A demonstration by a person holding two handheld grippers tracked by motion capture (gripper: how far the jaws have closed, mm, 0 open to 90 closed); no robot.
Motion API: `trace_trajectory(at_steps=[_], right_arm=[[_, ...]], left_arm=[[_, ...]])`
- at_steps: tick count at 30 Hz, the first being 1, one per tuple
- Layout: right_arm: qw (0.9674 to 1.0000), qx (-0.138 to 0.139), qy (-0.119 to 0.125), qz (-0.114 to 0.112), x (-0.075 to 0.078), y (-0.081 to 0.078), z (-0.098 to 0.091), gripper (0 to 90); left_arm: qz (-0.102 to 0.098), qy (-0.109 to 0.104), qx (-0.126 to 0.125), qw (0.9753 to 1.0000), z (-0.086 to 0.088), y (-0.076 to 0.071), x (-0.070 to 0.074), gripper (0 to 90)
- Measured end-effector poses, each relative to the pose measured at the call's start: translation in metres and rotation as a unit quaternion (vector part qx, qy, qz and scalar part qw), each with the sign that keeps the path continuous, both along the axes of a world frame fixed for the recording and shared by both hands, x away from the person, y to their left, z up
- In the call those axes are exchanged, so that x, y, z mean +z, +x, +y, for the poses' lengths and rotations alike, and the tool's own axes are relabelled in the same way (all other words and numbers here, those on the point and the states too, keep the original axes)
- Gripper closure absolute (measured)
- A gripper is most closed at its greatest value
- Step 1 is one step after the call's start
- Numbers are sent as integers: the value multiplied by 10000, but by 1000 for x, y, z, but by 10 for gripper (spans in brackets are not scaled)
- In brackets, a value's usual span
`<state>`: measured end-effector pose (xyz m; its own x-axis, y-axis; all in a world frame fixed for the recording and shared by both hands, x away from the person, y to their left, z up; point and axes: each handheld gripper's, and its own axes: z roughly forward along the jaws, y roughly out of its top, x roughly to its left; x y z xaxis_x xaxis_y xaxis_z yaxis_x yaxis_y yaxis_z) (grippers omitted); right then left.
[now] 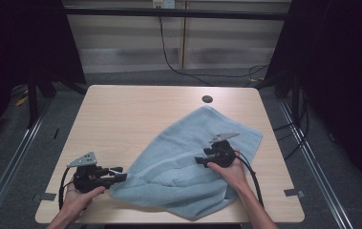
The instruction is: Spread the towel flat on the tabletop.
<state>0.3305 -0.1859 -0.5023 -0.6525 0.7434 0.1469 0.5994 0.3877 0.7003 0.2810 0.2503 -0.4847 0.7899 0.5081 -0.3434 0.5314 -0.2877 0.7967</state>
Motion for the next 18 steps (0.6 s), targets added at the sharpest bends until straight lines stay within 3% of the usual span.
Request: trace_trajectory(at_steps=[1, 3, 4, 6, 7, 8, 9, 11, 12, 13, 15, 16, 18], right_arm=[[9999, 15, -64, -119, -1, -1, 2, 429], [9999, -17, -116, -126, -1, -2, 3, 445], [9996, -16, -191, -196, 0, -4, 4, 572], [9998, 23, -111, -188, 0, -6, 3, 703], [9998, 16, -83, -194, 1, -7, 4, 773], [9997, 8, -78, -250, 3, -7, 3, 809], [9996, -22, 12, -292, 7, -8, 1, 829], [9985, -85, 415, -352, 17, -10, -5, 838], [9985, -85, 415, -352, 17, -10, -5, 838], [9971, -114, 504, -567, 34, -14, -11, 858], [9962, -138, 568, -644, 39, -16, -14, 862], [9939, -205, 768, -767, 51, -20, -23, 868], [9927, -283, 815, -849, 58, -22, -28, 869]], left_arm=[[13, 65, -43, 10000, -2, 0, -1, 542], [37, 112, -78, 9999, -5, -1, -2, 516], [39, 289, -94, 9995, -9, -2, -4, 528], [12, 320, -221, 9992, -10, -3, -5, 690], [-121, 436, -382, 9982, -12, -5, -4, 748], [-183, 459, -362, 9981, -12, -6, -2, 787], [-233, 387, -329, 9984, -11, -6, 0, 820], [-278, 169, -203, 9993, -6, -5, 6, 868], [-278, 169, -203, 9993, -6, -5, 6, 877], [-343, 28, -143, 9993, -2, -4, 10, 887], [-408, -40, -60, 9991, 1, -2, 15, 892], [-477, -117, -55, 9988, 1, -1, 20, 898], [-494, -158, -39, 9986, 0, -1, 22, 899]])
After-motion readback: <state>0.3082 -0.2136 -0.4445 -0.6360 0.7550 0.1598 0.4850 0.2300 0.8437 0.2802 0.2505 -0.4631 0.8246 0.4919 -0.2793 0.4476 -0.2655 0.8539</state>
